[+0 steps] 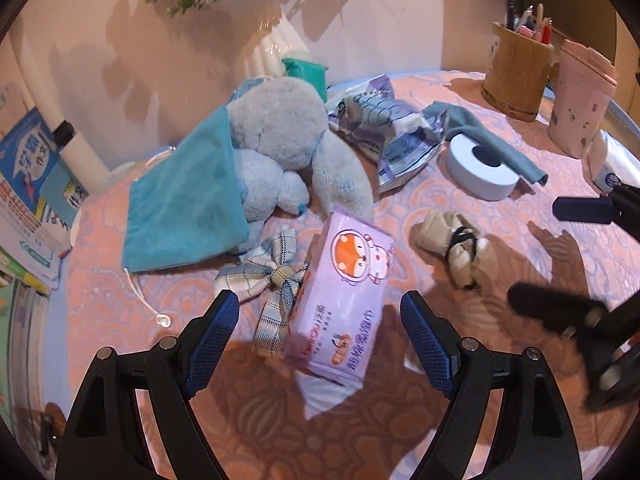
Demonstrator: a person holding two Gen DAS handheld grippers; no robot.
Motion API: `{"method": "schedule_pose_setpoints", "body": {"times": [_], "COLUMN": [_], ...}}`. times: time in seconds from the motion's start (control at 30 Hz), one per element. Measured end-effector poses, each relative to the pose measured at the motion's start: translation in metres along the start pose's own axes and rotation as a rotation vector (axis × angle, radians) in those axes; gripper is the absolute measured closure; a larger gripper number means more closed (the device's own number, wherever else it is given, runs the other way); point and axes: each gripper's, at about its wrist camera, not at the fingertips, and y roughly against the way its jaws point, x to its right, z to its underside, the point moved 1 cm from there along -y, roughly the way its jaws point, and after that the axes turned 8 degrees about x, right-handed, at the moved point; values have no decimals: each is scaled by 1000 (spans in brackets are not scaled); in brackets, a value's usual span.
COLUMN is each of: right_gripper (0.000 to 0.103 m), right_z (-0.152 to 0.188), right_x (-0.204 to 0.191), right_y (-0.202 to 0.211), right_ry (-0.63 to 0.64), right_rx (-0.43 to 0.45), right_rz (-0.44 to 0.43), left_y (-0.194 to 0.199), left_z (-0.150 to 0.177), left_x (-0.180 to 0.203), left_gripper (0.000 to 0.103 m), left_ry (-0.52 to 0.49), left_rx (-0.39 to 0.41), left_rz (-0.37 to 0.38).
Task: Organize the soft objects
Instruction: 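Grasp the pink wipes pack with the left tool while the right tool grasps the mask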
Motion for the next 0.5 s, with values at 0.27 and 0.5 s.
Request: {"method": "schedule_pose_setpoints", "body": {"times": [0.27, 0.5], "right_gripper": [15, 16], "right_z": [-3, -6], "right_x": [-11, -5], "right_y": [-23, -33], "right_ry": [28, -27], "right_rx": [18, 85], "right_rz": [-12, -32], "left_y": [-10, -14], "left_z": [6, 8], "left_x": [16, -2], "left_gripper": [21, 20], "left_ry": [-201, -93], "left_rx": [90, 105], "left_rz": [-125, -32]}}
